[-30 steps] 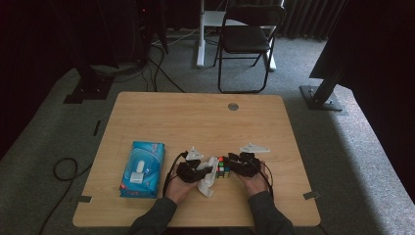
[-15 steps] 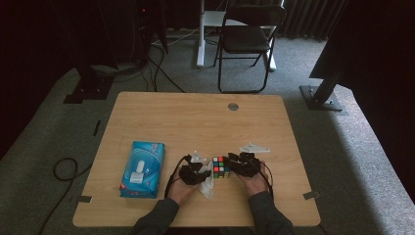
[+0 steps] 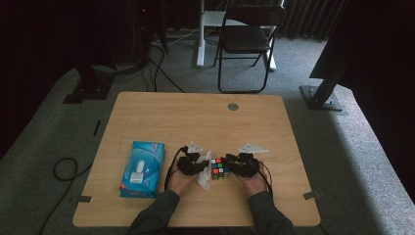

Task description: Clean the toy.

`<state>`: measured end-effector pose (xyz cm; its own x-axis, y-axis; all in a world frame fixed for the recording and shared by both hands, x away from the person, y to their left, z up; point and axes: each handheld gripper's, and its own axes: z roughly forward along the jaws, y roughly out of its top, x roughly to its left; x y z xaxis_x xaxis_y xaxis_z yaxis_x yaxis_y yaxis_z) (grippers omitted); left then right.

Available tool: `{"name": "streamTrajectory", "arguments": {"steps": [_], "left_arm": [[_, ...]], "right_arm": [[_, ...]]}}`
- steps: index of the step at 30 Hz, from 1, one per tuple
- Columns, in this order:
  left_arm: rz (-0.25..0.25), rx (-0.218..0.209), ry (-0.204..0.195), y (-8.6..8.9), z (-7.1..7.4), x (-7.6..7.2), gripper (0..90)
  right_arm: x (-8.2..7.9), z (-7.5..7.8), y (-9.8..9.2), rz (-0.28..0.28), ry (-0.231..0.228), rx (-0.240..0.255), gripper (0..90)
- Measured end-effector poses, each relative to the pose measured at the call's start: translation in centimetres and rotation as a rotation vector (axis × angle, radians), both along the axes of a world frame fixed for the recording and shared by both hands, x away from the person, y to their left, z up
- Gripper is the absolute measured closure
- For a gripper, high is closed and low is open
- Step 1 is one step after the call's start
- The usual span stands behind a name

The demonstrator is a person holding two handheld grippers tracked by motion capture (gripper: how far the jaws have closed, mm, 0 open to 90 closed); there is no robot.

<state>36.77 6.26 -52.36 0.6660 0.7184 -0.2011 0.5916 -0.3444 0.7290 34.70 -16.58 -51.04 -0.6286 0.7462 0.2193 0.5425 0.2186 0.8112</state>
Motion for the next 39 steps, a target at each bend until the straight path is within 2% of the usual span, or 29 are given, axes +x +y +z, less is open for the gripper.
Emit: {"name": "streamTrajectory", "arguments": {"steps": [5, 10, 15, 20, 24, 28, 35, 39], "left_arm": [[-0.005, -0.024, -0.007, 0.1, 0.4, 0.5, 83.8], [-0.032, -0.045, 0.016, 0.3, 0.3, 0.6, 84.1], [-0.087, -0.045, 0.025, 0.1, 0.4, -0.1, 84.0], [-0.116, -0.042, 0.021, -0.8, 0.4, -1.3, 84.0], [-0.102, -0.048, 0.019, -0.9, 0.3, -1.4, 83.2], [-0.077, -0.052, 0.019, -0.7, 0.2, -1.3, 82.7], [-0.052, -0.058, 0.012, -0.3, 0.4, -1.1, 82.7], [-0.041, -0.065, 0.012, -0.1, 0.5, -0.9, 82.7]], "right_arm": [[-0.1, 0.0, 0.3, 0.022, -0.007, -0.013, 65.4], [0.0, 0.1, 0.3, 0.021, -0.008, -0.024, 61.3], [0.0, 0.1, 0.3, -0.006, -0.013, -0.032, 58.8], [-0.1, 0.2, 0.4, -0.036, -0.035, -0.056, 59.6], [-0.1, 0.3, 0.5, -0.053, -0.045, -0.074, 58.9], [-0.2, 0.4, 0.4, -0.061, -0.044, -0.086, 54.2], [-0.7, 1.1, -0.2, -0.102, -0.044, -0.077, 53.6], [-0.7, 1.1, -0.6, -0.129, -0.01, -0.089, 57.4]]}}
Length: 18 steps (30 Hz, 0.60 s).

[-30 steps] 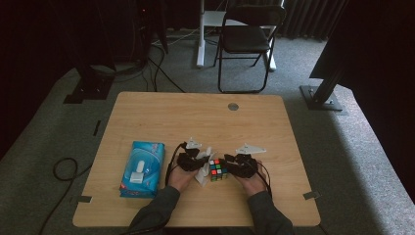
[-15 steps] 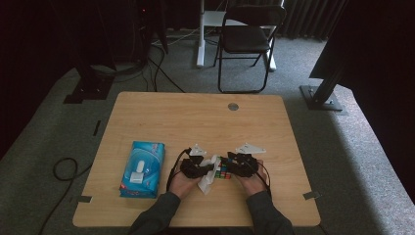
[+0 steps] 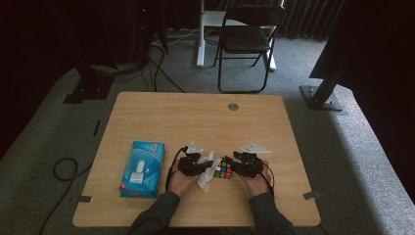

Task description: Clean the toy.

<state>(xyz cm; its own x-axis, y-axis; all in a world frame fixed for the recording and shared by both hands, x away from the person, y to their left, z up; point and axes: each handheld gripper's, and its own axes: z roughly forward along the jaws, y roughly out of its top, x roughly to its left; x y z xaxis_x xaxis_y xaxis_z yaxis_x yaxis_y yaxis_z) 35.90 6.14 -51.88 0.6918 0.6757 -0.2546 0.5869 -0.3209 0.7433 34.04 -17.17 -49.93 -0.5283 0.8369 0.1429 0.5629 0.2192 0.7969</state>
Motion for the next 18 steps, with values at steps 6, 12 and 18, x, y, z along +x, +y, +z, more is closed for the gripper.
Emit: {"name": "streamTrajectory", "arguments": {"steps": [6, 12, 18], "left_arm": [[0.011, -0.008, -0.004, 0.1, 0.3, 0.2, 82.7], [0.008, -0.019, -0.006, 0.0, 0.6, 0.2, 82.7], [-0.015, -0.029, -0.012, -1.0, 1.0, 0.2, 81.0]], "right_arm": [[0.2, -0.2, -0.1, -0.012, 0.039, 0.001, 59.3], [0.3, -0.2, -0.1, -0.017, 0.053, 0.02, 60.2], [0.4, -0.3, 0.0, -0.013, 0.05, 0.027, 62.6]]}}
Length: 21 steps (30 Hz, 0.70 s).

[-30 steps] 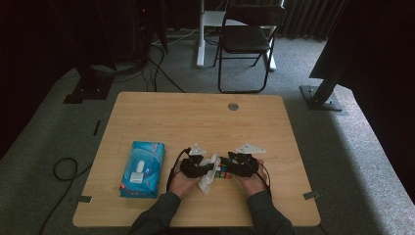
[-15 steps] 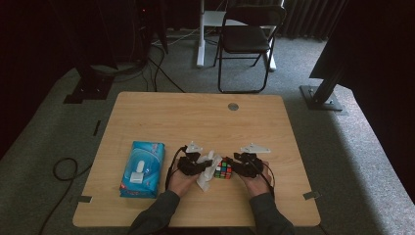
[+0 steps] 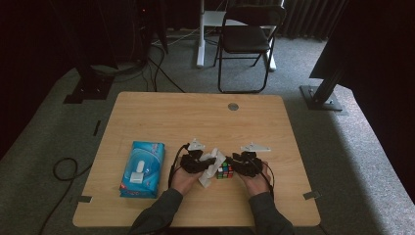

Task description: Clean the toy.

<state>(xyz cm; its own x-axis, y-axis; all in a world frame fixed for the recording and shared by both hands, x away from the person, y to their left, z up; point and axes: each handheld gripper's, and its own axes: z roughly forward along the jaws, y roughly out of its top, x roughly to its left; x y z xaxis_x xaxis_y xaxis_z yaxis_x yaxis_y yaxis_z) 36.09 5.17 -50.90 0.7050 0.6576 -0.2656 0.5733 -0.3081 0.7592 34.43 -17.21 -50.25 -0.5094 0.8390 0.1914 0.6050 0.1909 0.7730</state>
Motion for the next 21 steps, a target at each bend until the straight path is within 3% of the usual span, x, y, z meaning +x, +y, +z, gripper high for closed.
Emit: {"name": "streamTrajectory", "arguments": {"steps": [13, 21], "left_arm": [[0.017, 0.009, 0.013, 0.1, -0.8, 0.2, 81.9], [0.032, 0.072, 0.037, -0.6, -2.6, 0.6, 83.8]], "right_arm": [[-0.2, -0.2, 0.0, -0.014, -0.007, 0.024, 65.0], [-0.2, -0.3, 0.1, -0.029, -0.012, 0.027, 65.1]]}}
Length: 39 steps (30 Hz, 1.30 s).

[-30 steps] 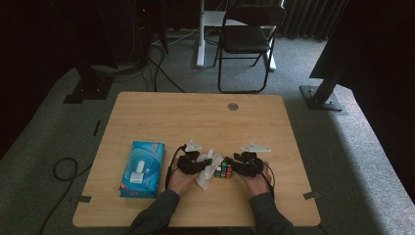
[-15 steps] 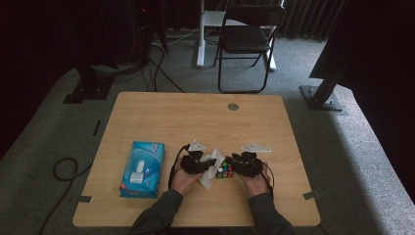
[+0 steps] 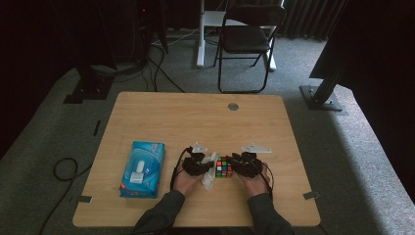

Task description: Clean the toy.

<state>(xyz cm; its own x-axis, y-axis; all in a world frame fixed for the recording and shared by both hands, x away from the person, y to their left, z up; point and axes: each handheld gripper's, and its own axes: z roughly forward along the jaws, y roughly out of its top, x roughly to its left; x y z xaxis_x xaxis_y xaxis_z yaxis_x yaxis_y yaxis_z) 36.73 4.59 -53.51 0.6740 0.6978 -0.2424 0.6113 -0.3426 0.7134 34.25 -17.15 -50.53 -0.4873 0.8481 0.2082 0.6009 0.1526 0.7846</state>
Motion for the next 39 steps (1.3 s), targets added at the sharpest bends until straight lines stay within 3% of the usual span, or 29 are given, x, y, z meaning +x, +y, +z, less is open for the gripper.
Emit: {"name": "streamTrajectory", "arguments": {"steps": [2, 8, 11, 14, 23, 39], "left_arm": [[-0.001, 0.039, -0.008, -0.3, -0.4, 0.0, 84.0], [-0.005, 0.055, -0.025, -0.5, -0.7, 0.1, 85.3], [-0.004, 0.049, -0.017, -0.5, -0.7, 0.1, 85.3], [0.002, 0.008, -0.01, -0.1, -0.2, -0.2, 85.3], [-0.021, -0.091, -0.045, 0.9, 2.2, -1.8, 85.0], [-0.018, -0.053, -0.048, 0.4, 1.8, -1.4, 85.0]], "right_arm": [[0.0, 0.0, 0.0, 0.0, 0.001, 0.001, 65.1], [0.0, 0.0, 0.0, -0.002, -0.002, 0.001, 65.0], [0.0, 0.0, 0.0, -0.002, -0.002, 0.002, 64.7], [0.0, -0.1, -0.1, 0.0, -0.001, 0.005, 64.1], [0.0, -0.1, -0.1, -0.003, -0.002, 0.004, 64.0], [-0.1, 0.0, 0.0, -0.006, 0.001, 0.005, 66.0]]}}
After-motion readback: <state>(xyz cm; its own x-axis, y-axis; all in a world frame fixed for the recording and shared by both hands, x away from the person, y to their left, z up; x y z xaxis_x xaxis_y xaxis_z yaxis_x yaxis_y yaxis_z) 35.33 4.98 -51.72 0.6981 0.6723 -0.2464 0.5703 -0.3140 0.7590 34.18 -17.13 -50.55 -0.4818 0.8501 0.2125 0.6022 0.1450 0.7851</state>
